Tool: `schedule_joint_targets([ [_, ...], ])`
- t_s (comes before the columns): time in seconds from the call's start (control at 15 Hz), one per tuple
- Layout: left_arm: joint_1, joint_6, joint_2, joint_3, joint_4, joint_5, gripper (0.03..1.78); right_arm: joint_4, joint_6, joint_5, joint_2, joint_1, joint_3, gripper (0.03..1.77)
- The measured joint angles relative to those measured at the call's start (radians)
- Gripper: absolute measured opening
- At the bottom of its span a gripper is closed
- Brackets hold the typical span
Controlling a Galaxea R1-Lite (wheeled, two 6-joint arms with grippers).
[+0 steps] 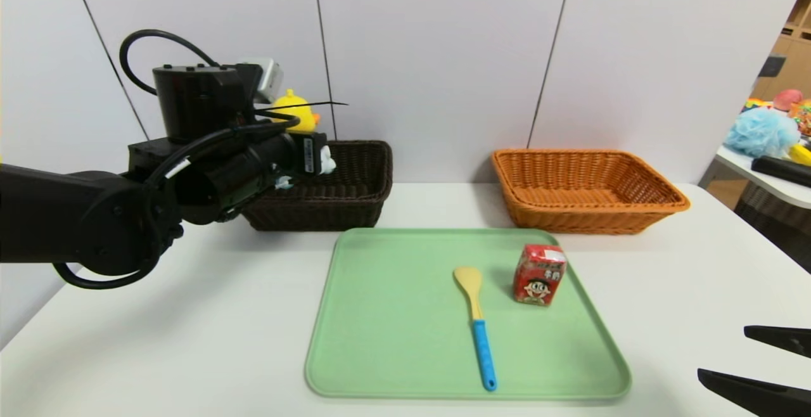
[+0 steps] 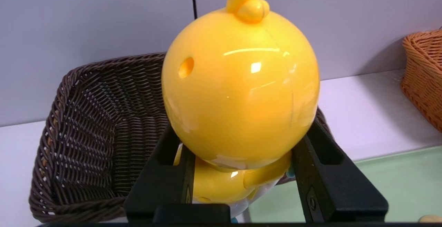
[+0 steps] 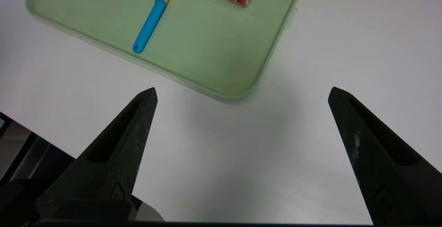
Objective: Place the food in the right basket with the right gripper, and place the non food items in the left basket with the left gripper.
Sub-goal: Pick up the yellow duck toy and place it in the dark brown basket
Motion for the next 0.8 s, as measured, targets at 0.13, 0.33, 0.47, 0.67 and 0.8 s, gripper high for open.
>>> schedule_joint_targets([
  [0.13,0.064,0.007,0.008,-0.011,0.005,-0.111,0.81,0.0,0.0,0.0,0.001,0.0,-0.001,1.71],
  [0.33,0.123,0.011,0.05,-0.068,0.006,-0.199,0.81,0.0,0.0,0.0,0.006,0.003,-0.007,1.71],
  [0.47,0.14,0.022,0.087,-0.112,0.006,-0.227,0.81,-0.002,0.0,0.001,0.01,0.007,-0.009,1.71],
  [0.67,0.158,0.032,0.141,-0.166,0.006,-0.279,0.81,-0.004,0.0,0.001,0.017,0.027,-0.012,1.71],
  [0.8,0.169,0.047,0.18,-0.201,0.007,-0.314,0.81,-0.022,0.0,-0.003,0.025,0.031,-0.014,1.71],
])
